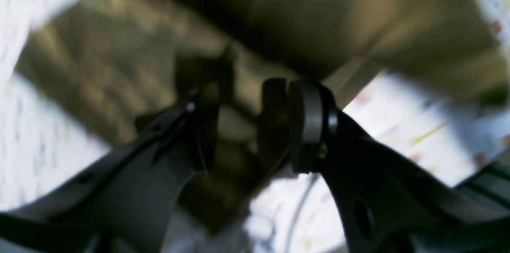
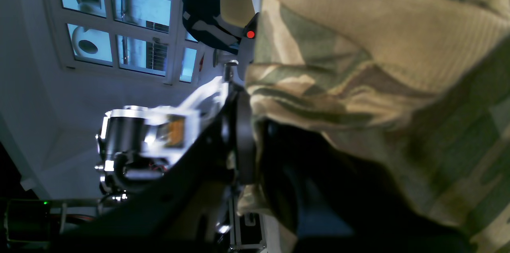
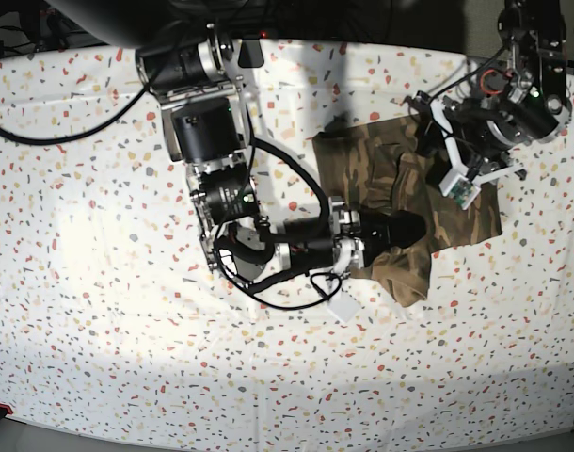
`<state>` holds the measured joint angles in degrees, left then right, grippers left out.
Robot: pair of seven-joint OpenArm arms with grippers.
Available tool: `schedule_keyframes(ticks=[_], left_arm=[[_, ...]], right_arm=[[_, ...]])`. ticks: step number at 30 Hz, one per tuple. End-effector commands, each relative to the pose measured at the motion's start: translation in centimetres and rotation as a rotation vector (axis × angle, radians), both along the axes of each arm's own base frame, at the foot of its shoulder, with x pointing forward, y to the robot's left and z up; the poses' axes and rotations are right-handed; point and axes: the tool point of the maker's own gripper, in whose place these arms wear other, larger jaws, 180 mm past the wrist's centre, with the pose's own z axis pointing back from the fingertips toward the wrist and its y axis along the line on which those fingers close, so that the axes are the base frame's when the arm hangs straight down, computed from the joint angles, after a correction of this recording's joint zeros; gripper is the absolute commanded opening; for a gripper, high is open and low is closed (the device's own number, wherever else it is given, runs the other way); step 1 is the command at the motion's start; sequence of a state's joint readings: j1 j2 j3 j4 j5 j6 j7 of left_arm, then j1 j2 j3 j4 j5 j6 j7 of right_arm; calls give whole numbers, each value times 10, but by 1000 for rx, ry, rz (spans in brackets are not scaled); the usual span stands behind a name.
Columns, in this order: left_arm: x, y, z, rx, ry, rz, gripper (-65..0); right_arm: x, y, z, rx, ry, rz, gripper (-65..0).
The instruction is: Fold the T-shirt properly
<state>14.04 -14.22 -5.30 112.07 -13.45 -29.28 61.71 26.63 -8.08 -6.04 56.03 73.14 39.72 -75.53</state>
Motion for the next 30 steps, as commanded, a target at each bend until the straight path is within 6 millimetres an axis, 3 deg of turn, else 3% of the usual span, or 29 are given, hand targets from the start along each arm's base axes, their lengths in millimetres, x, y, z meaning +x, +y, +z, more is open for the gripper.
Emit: schedule_keyframes(ticks=[1,5,8,13,20,30], left_arm=[[7,11,8,30,-34,22,-373],[13,56,10,192,-52,160,-373],[13,75,12,254,-65,226,-373],[5,74,-2,228,-61,223,-373],[-14,82,-57,178,20,235,-373],[7,41,-45,-14,13,161,-373]], right_arm=[[10,5,24,51,-49,-5,-650],[9,7,25,54,-49,-4,-650],[9,7,25,54,-49,-4,-650],[7,9,20,25,-56,7,-650],[2,13,18,12,-60,33,-650],[-3,18,16,5,-65,51,-650]])
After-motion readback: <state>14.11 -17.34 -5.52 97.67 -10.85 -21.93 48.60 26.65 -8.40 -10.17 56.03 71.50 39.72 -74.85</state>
